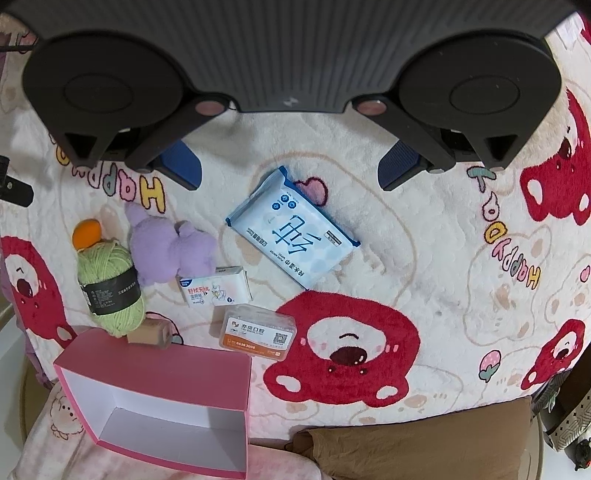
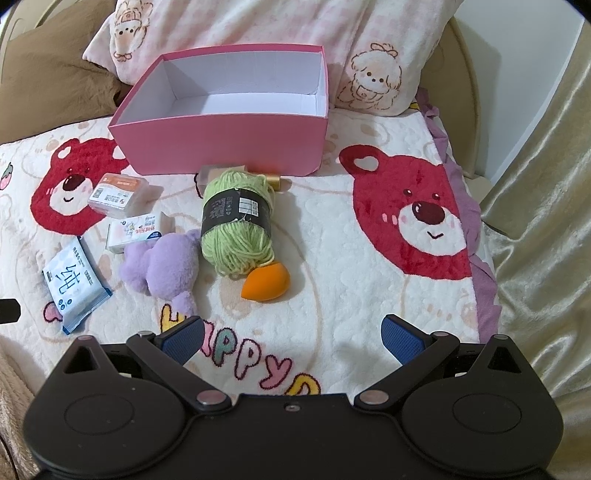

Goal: Organize objects

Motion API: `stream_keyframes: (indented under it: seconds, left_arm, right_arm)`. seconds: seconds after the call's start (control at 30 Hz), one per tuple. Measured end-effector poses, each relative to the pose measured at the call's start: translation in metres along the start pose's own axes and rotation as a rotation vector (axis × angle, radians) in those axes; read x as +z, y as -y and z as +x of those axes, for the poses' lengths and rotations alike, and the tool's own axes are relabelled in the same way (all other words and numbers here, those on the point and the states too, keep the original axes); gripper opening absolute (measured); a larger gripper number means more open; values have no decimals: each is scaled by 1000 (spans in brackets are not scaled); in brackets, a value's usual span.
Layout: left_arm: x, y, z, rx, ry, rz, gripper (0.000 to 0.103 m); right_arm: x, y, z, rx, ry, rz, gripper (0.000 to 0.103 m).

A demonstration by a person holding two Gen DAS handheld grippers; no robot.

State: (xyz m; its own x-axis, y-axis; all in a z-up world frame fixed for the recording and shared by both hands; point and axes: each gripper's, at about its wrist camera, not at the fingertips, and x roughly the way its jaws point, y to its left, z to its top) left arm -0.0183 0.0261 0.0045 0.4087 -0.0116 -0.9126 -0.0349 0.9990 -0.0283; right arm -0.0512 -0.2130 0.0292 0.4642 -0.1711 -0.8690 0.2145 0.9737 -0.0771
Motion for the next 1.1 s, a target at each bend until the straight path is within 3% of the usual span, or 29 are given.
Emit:
stream_keyframes:
  seconds: [1.1]
  left_arm:
    - [0, 1, 1, -11, -17, -17, 103]
  right_arm:
    - [-1, -3, 2, -4, -6, -8, 103]
